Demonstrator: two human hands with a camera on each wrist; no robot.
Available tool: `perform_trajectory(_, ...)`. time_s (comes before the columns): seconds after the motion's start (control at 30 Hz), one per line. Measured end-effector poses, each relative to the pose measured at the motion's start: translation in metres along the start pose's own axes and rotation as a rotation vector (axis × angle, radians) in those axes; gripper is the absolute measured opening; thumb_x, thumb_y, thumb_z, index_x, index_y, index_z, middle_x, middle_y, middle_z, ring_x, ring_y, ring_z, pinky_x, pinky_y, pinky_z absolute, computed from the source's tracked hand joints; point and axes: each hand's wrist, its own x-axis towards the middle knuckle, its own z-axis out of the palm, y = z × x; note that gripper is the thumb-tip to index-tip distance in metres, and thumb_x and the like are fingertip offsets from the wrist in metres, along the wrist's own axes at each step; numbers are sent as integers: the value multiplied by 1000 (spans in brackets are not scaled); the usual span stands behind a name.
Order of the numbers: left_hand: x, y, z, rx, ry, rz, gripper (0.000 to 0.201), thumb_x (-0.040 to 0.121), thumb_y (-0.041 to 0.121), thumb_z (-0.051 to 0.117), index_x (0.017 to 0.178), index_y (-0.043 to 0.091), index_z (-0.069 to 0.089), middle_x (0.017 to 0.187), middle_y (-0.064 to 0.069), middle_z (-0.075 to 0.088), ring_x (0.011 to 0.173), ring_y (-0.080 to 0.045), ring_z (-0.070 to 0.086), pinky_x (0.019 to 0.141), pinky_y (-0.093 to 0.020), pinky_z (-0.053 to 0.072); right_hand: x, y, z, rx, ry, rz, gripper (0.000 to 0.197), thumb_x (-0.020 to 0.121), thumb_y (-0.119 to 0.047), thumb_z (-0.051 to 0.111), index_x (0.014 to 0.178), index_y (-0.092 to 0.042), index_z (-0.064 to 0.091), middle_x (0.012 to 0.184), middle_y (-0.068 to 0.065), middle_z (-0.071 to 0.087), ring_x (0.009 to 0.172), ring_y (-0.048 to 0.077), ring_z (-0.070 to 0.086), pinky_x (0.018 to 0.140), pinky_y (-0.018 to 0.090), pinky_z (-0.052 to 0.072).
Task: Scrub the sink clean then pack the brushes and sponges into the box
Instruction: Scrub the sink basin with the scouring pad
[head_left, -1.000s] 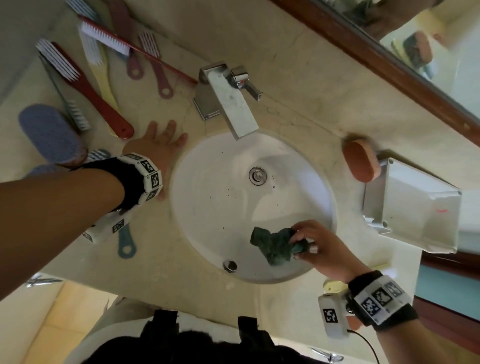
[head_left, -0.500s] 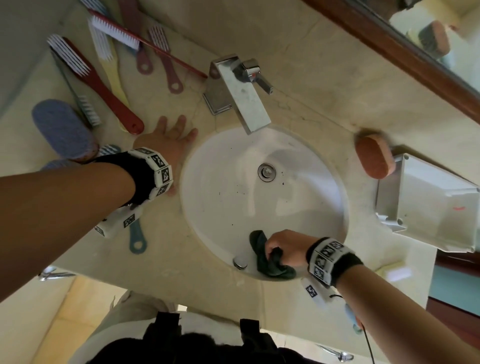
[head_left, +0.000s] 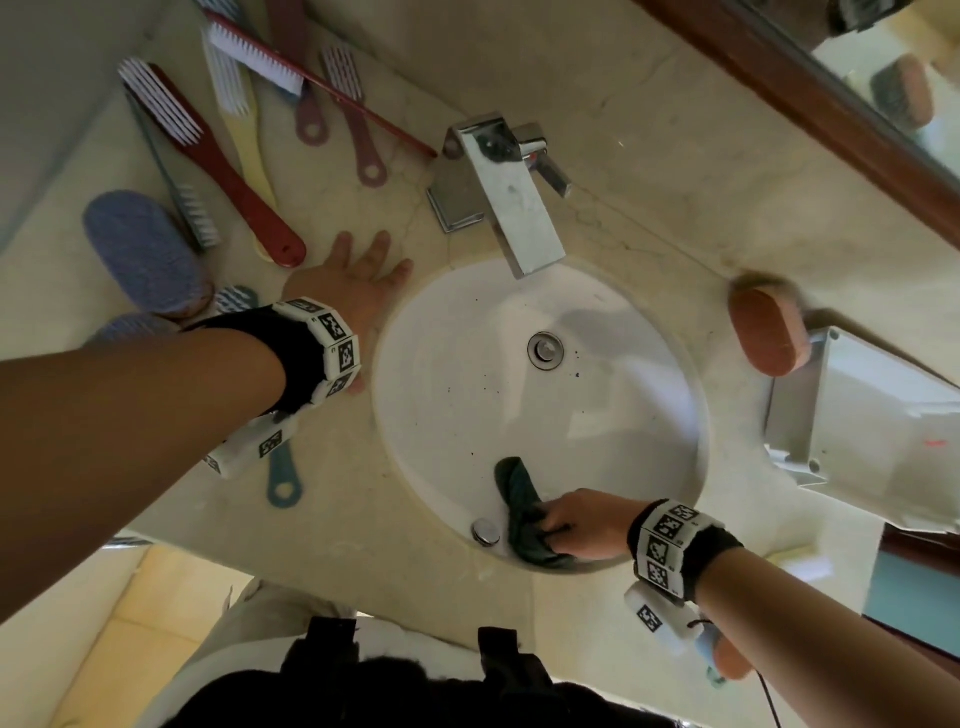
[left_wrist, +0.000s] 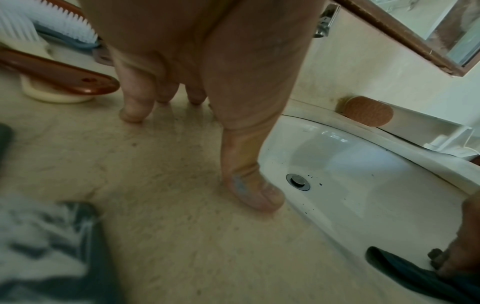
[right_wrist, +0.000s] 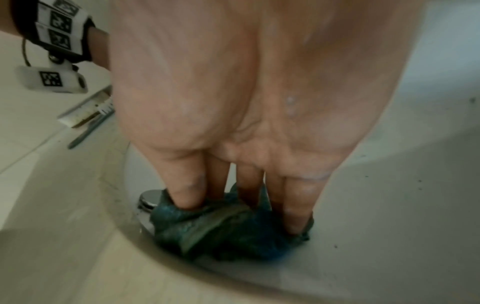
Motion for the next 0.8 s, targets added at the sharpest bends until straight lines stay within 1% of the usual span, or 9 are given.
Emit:
perform_trajectory(0.07, 0, 0, 0, 12, -3, 3, 150, 53, 47, 90, 150, 29, -23, 158, -2, -28, 147, -37, -9, 116, -50, 20, 6, -2, 1, -14, -17, 10, 39, 96, -25, 40, 133, -26, 52, 135, 4, 55, 117, 26, 54, 102, 36, 40)
perform_trajectory(0.2, 0, 1, -2, 18, -11, 5, 150, 53, 47, 90, 150, 29, -23, 158, -3, -27, 147, -38, -9, 116, -50, 18, 35, -29, -20, -2, 94, -35, 40, 102, -24, 39, 142, -27, 43, 141, 8, 49, 123, 30, 52, 107, 37, 37)
perform_trajectory(0.33, 1, 0, -4, 20, -32, 10, 151, 53, 47, 91, 150, 27, -23, 157, -4, -28, 147, -39, -10, 117, -50, 16, 75, -67, -44, -5, 227, -123, 53, 100, -11, 39, 151, -21, 31, 159, 9, 24, 134, 33, 41, 114, 39, 31)
perform_trajectory(0.37, 1, -1, -4, 14, -39, 9, 152, 52, 47, 91, 150, 28, -24, 157, -4, -29, 147, -39, -11, 116, -51, 16, 80, -71, -44, -12, 239, -129, 55, 99, -10, 39, 152, -19, 28, 160, 10, 19, 136, 34, 39, 115, 41, 30)
perform_trajectory(0.43, 1, -1, -4, 12, -38, 9, 152, 52, 47, 91, 150, 28, -24, 157, -3, -30, 147, -38, -11, 116, -52, 18, 80, -65, -36, -55, 214, -129, 54, 99, -12, 40, 152, -15, 27, 160, 12, 19, 138, 35, 35, 116, 43, 29)
perform_trajectory(0.57, 3, -1, -1, 32, -13, 8, 151, 52, 51, 89, 150, 29, -24, 158, -3, -28, 147, -38, -9, 115, -53, 20, 54, -32, -3, -135, 168, -118, 48, 100, -26, 40, 147, -14, 34, 153, 15, 33, 132, 32, 42, 114, 42, 30)
perform_trajectory(0.63, 4, -2, 0, 35, -5, 6, 152, 50, 52, 90, 149, 30, -23, 158, -3, -28, 147, -38, -9, 115, -53, 21, 48, -25, 7, -115, 174, -137, 52, 100, -31, 39, 149, -14, 32, 156, 14, 27, 137, 31, 38, 117, 40, 25)
perform_trajectory(0.7, 6, -3, 1, 34, -8, 9, 153, 49, 52, 90, 149, 30, -23, 157, -3, -28, 147, -39, -10, 115, -52, 21, 55, -34, 4, -93, 199, -170, 56, 101, -25, 41, 152, -14, 23, 161, 13, 14, 144, 33, 26, 120, 41, 18)
perform_trajectory(0.8, 6, -2, -1, 26, -24, 10, 154, 49, 50, 91, 149, 30, -23, 157, -2, -30, 147, -38, -11, 116, -55, 21, 82, -67, -22, -40, 303, -208, 67, 96, -6, 43, 155, -13, 13, 163, 9, 0, 148, 33, 11, 121, 42, 13)
